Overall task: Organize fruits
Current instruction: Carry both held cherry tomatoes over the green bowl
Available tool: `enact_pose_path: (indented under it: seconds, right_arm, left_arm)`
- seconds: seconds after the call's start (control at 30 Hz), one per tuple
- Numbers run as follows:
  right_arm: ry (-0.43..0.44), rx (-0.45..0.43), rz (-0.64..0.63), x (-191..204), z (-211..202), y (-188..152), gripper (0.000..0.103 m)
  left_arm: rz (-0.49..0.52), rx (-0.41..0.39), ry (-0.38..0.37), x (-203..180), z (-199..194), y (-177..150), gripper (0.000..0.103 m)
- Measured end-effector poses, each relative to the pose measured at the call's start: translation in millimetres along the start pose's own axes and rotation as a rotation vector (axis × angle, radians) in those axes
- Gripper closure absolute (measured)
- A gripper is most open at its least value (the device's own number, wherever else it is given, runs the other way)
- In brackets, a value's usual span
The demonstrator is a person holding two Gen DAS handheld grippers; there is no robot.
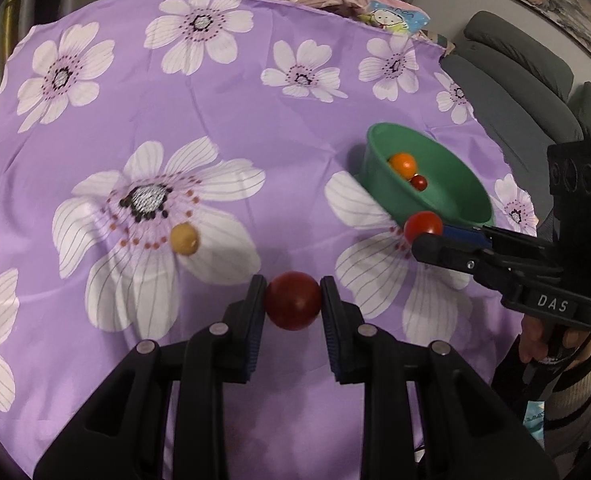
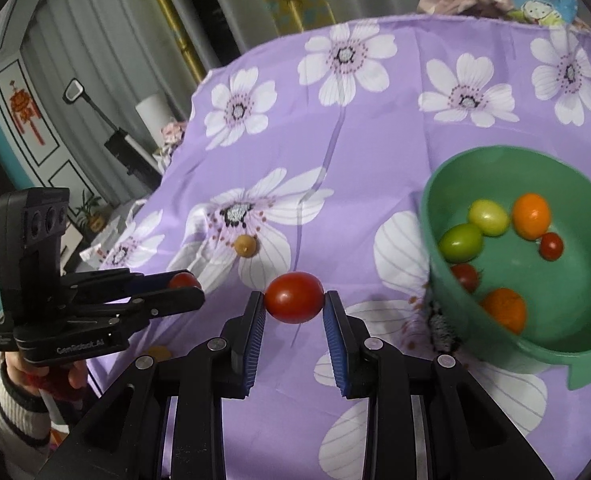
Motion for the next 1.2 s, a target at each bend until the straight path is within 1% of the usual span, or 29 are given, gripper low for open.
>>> enact_pose_path:
  seconds: [0.27, 0.57, 0.8, 1.2]
  right_arm:
    - [-0.032, -0.063, 0.045, -28.7, -22.5, 1.1, 0.071]
    - [-0.079, -0.125, 0.106, -65.2, -43.5, 0.2, 0.071]
    - [-0.102, -0.147, 0.127, -81.1, -52.7, 0.9, 0.071]
    - [-0.103, -0.173, 0.166, -101.4, -58.3, -2.3, 0.071]
  left_arm:
    - [0.045, -0.012, -0.028, -31.3, 8.2, 18.7, 0.077]
    - [0.095, -0.007, -0.045, -60.1, 21.2, 34.6, 0.077]
    - [0.118, -0.005, -0.060, -76.0, 30.3, 45.2, 0.077]
    - [0.141, 0.007, -0.071, -95.0, 43.2, 53.0, 0.077]
Point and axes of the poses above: each gripper's, at about its wrist camera, not at the fingertips, and z roughly the way its jaws point, x to its left, y to its top, the point moved 8 cm from there along z, roughly the way its jaws point, and after that the axes turned 6 degrees about -z, right-handed, at the moved point
